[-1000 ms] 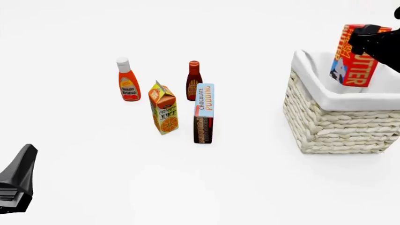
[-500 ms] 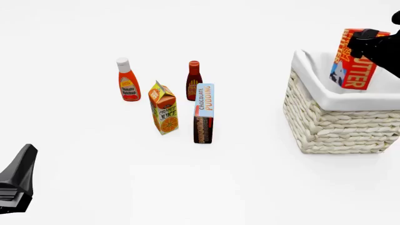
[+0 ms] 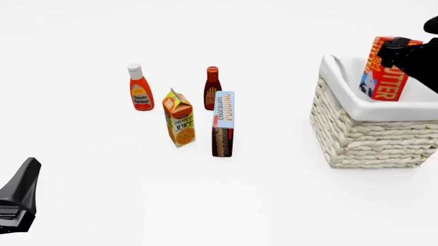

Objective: Pick the butter and place it in the basket.

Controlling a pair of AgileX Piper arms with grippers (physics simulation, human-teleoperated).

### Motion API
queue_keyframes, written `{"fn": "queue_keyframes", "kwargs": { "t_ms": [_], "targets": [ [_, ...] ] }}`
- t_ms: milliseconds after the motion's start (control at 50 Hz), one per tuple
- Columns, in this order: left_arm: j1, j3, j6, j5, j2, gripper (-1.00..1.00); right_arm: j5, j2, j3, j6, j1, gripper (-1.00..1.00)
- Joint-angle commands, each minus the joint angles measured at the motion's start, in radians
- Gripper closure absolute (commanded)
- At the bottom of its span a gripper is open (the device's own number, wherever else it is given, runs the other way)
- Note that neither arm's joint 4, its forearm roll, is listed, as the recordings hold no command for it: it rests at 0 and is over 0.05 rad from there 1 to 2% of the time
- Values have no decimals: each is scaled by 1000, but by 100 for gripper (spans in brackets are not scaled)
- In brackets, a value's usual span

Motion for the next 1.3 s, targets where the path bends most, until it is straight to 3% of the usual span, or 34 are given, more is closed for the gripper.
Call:
{"fn": "queue_keyframes", "kwargs": {
  "t_ms": [20,1300],
  "targets": [
    [0,0,0,0,0,-100,-20,12,-15,25,-2,100],
    [0,0,0,0,0,-100,-81,98,-20,29,-3,100]
  ]
}}
